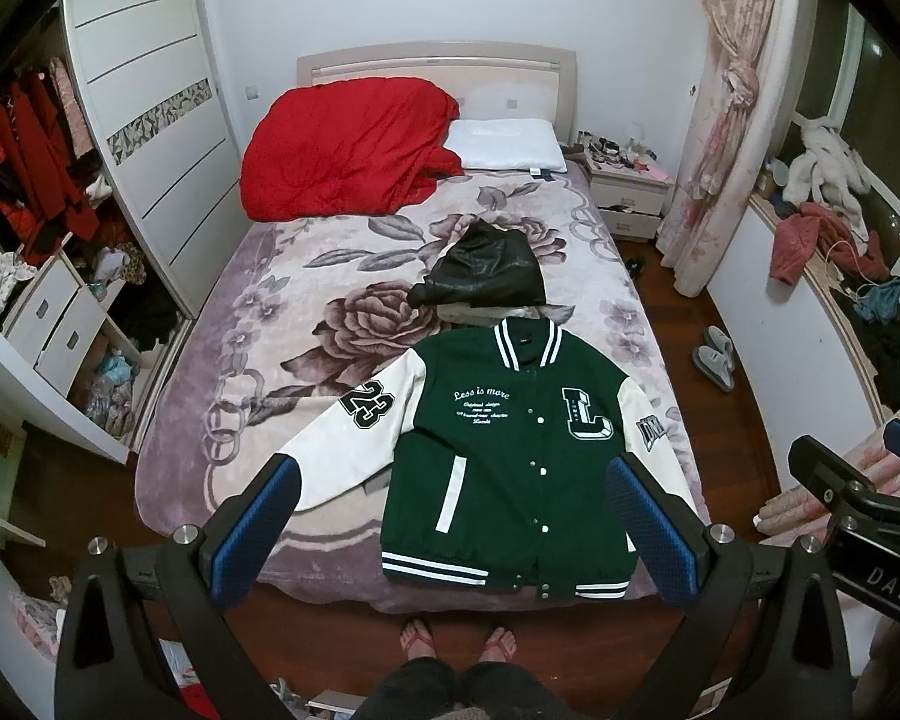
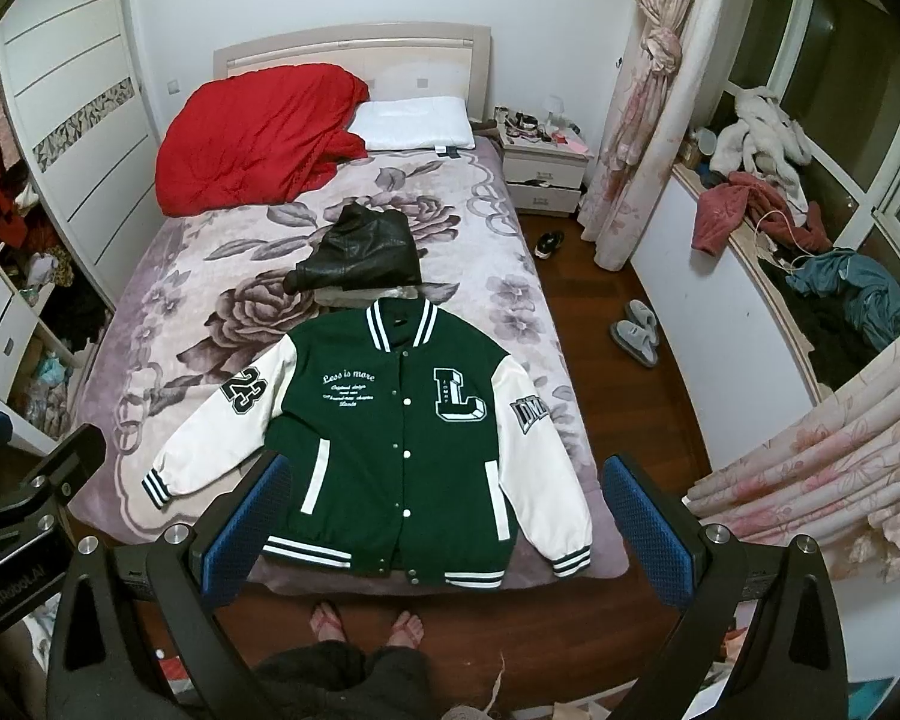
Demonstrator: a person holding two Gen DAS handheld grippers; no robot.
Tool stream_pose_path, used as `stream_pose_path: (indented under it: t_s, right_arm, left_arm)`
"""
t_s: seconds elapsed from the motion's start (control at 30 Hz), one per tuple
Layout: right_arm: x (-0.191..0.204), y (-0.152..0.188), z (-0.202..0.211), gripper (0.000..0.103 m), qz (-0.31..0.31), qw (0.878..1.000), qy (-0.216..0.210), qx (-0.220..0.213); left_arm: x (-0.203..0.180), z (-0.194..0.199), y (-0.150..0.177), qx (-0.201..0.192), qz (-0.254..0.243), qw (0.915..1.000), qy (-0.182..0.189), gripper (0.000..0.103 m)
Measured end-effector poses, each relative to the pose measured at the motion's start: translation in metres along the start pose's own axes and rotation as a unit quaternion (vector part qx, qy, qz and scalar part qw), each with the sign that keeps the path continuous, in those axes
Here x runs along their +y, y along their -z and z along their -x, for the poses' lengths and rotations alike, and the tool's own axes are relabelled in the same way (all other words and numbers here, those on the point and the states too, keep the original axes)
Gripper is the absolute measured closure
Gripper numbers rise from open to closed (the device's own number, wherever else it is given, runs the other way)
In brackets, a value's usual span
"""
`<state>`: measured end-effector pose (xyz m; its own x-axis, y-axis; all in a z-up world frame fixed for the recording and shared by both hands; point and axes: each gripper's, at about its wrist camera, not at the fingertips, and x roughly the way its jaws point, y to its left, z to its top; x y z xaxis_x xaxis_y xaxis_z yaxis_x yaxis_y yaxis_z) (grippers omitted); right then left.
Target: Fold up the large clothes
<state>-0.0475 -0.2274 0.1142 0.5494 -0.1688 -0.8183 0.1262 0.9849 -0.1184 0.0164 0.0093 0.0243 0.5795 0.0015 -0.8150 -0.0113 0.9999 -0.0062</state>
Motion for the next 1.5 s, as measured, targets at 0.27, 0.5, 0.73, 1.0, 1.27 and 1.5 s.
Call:
stream_pose_path:
  t_s: [0.27, 0.5, 0.73, 1.0, 1.27, 1.5]
  right_arm:
    - [0.000, 0.000, 0.000, 0.000, 0.000, 1.000, 0.000, -0.001]
    - [0.001, -0.001, 0.001, 0.000, -0.001, 1.000, -0.001, -0.002]
    - [0.004, -0.006, 0.006, 0.000, 0.000, 1.000, -0.001, -0.003]
    - [0.004, -0.005, 0.005, 0.000, 0.000, 1.000, -0.001, -0.002]
    - [0.012, -0.023, 0.008, 0.000, -0.006, 1.000, 0.001, 0.001]
    - [0.000, -0.034, -0.060, 0.000, -0.085, 0.995, -0.039, 0.028]
  left_arm:
    - [0.001, 0.000, -0.005, -0.001, 0.000, 1.0000, 0.000, 0.000]
    - [-0.005, 0.006, -0.030, -0.005, 0.001, 1.0000, 0.002, 0.000]
    - [-0.003, 0.008, -0.040, -0.010, 0.001, 1.0000, 0.002, 0.000]
    - [-0.003, 0.009, -0.038, -0.010, 0.001, 0.9999, 0.002, 0.000]
    - [-0.003, 0.002, -0.033, -0.012, -0.001, 0.9999, 0.004, 0.000]
    - [0.003, -0.062, -0.044, -0.048, -0.033, 0.9982, -0.012, 0.000]
